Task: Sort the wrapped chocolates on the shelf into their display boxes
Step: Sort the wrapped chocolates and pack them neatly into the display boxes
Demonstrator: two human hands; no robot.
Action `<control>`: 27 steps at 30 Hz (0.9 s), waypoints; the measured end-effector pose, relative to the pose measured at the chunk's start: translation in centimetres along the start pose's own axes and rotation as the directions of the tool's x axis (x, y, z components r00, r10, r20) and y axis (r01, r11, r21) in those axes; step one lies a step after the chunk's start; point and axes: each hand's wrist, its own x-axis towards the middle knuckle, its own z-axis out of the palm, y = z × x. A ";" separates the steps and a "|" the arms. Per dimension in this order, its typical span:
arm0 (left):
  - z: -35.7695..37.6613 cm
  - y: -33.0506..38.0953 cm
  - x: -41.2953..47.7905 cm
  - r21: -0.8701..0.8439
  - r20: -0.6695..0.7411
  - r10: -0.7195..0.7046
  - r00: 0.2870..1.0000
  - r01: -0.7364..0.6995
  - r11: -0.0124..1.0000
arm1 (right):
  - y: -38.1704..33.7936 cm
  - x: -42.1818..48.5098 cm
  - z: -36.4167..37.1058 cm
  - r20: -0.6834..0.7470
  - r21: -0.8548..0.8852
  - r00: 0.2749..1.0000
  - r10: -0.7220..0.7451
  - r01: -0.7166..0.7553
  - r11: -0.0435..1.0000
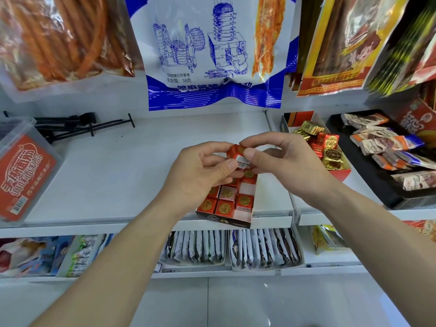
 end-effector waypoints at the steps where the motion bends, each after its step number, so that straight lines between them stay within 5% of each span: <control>1: 0.0 0.0 0.0 -0.010 0.005 -0.003 1.000 0.003 1.000 | -0.1 -0.1 0.1 0.018 0.012 1.000 0.014 -0.014 1.000; 14: -0.7 -0.2 0.2 -0.037 -0.094 -0.059 0.994 0.056 0.998 | 0.0 1.2 1.0 -0.013 -0.140 1.000 -0.027 0.025 0.990; 20: -2.6 -1.7 0.5 0.469 -0.235 0.149 0.960 -0.022 0.883 | 1.8 2.4 0.0 -0.103 -0.454 0.995 -0.004 -0.044 0.890; 27: -2.0 -3.8 0.9 0.604 -0.081 0.065 0.995 -0.003 0.797 | 2.0 3.1 1.1 -0.012 -0.515 1.000 0.008 -0.013 0.857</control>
